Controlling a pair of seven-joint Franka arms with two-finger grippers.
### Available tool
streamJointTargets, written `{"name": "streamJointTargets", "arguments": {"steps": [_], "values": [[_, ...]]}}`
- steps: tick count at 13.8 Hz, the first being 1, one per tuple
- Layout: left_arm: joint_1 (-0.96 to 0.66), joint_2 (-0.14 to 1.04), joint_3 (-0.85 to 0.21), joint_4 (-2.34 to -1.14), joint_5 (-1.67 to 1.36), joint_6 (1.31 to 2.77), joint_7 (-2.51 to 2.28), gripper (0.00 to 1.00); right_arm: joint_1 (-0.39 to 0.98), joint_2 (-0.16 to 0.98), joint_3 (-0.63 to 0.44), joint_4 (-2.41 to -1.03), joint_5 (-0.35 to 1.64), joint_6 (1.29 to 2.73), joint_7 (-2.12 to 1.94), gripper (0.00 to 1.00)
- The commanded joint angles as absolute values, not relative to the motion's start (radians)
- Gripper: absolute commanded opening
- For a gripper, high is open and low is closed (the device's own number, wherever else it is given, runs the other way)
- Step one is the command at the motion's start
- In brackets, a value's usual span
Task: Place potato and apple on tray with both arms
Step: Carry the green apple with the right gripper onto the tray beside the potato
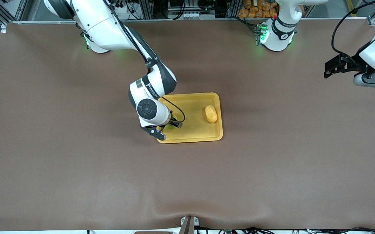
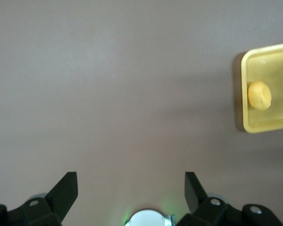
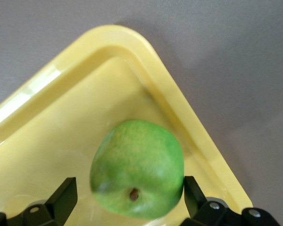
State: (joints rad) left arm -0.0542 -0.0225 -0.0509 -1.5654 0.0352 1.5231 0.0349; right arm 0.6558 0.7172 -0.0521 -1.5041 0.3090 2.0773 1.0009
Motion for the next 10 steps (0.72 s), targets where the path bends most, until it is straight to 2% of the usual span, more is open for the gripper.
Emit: {"name": "streamJointTargets", "arguments": {"steps": [1, 10], "values": [[-0.046, -0.027, -0.064, -1.565, 0.038, 1.556, 0.023, 1.0, 0.629, 0.712, -0.055, -1.393, 0.328, 1.927, 0.996, 1.0], [-0.032, -0.026, -0.061, -1.569, 0.044, 1.494, 0.021, 1.0, 0.474, 0.707, -0.063, -1.186, 0.319, 1.68, 0.989, 1.0]]}}
